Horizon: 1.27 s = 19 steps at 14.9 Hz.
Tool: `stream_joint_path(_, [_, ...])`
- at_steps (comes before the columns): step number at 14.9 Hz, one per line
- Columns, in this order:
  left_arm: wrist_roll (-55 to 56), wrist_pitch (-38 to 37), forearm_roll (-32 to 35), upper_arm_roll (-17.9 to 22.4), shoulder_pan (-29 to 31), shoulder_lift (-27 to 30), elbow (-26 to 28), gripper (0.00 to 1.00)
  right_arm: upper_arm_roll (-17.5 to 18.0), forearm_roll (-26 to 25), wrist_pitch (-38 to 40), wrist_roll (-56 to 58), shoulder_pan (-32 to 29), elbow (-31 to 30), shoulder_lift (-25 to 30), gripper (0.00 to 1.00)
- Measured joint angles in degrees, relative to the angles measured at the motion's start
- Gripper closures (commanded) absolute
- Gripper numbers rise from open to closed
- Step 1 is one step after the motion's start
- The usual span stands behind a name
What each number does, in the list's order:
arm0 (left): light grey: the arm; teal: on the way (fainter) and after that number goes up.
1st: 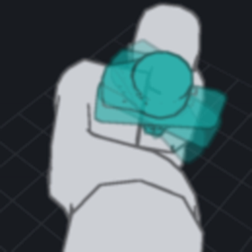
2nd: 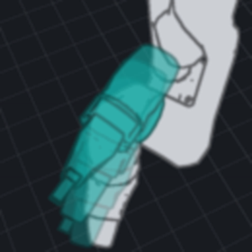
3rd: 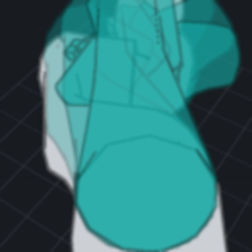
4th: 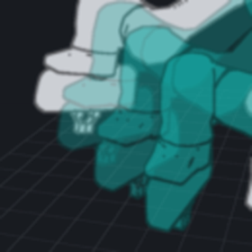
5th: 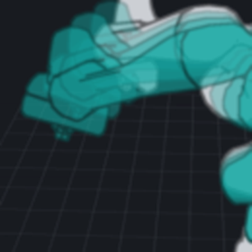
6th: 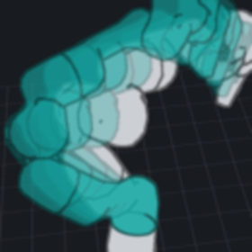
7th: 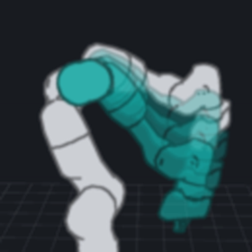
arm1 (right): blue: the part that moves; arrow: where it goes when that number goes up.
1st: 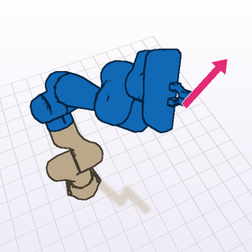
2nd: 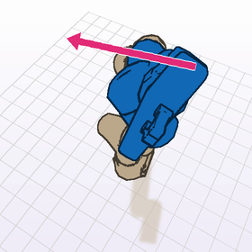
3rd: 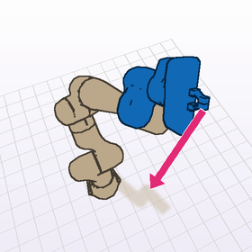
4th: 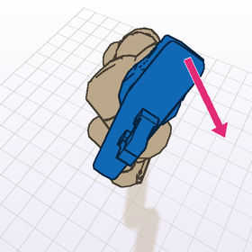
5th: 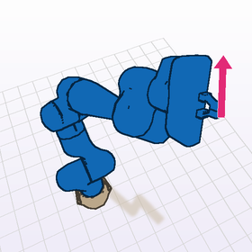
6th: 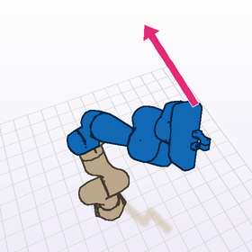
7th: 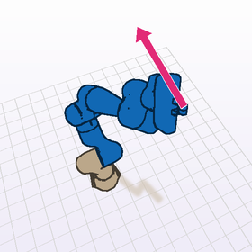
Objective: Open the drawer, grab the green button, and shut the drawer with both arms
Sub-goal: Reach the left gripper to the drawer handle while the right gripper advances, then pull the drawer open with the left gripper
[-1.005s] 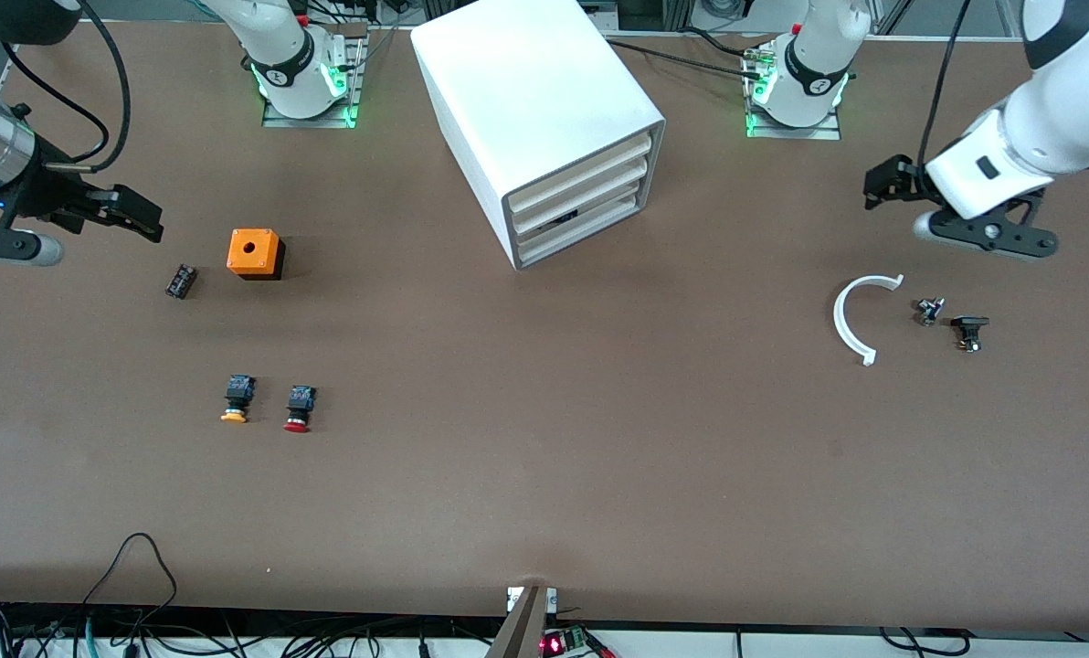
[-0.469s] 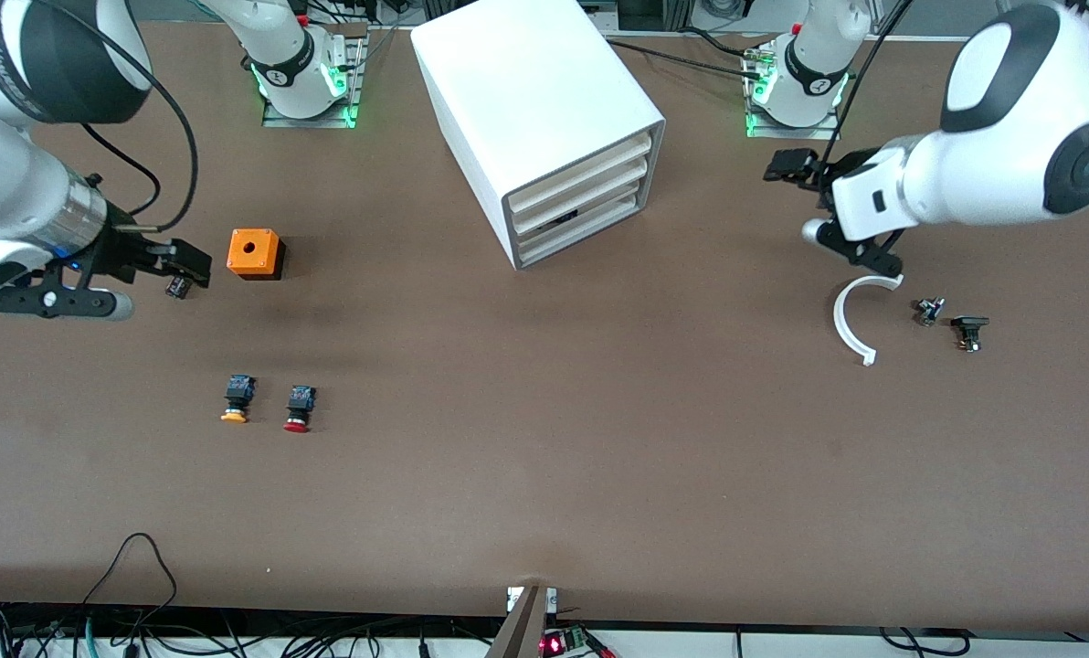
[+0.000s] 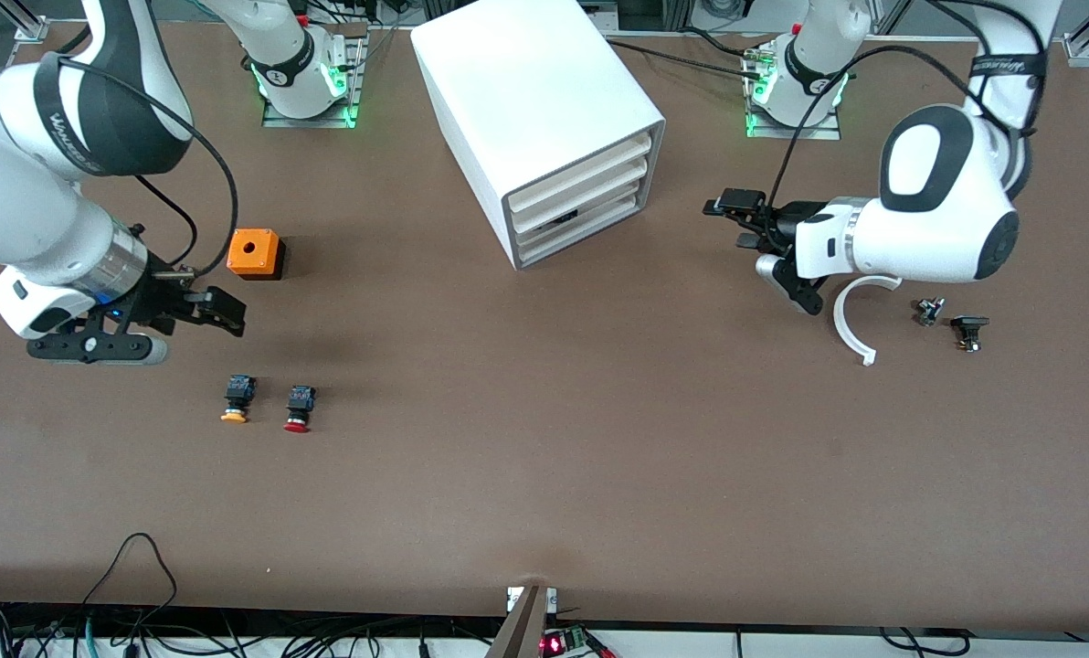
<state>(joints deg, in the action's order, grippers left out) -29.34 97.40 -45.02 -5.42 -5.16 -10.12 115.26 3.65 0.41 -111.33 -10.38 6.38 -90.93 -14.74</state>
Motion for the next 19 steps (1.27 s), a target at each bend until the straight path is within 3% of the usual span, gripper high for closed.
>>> stream_joint_path(6, [-21.82, 8.7, -15.86, -2.06, -0.13, -8.63, 8.04, 0.1, 0.09, 0.47, -4.65, -6.47, 4.88, 1.06, -2.08, 0.01])
stream_joint_path(9, [-32.55, 9.77, -24.82, -4.03, -0.29, -14.13, 10.36, 0.25, 0.12, 0.47, -4.69, -13.01, 7.43, 2.36, -2.95, 0.01])
stream_joint_path(10, [-34.84, 9.8, -26.87, -4.58, -0.33, -15.69, 10.82, 0.35, 0.11, 0.47, -4.7, -14.49, 7.95, 2.91, -3.29, 0.01])
stream_joint_path(15, [-38.85, 9.79, -29.92, -8.08, -0.42, -19.46, 11.67, 0.54, 0.09, 0.47, -4.96, -17.18, 8.74, 4.08, -4.39, 0.01])
stream_joint_path(19, [-40.69, 9.79, -30.03, -10.01, -0.53, -21.77, 11.89, 0.56, 0.1, 0.47, -5.73, -20.64, 11.23, 4.18, -4.69, 0.01])
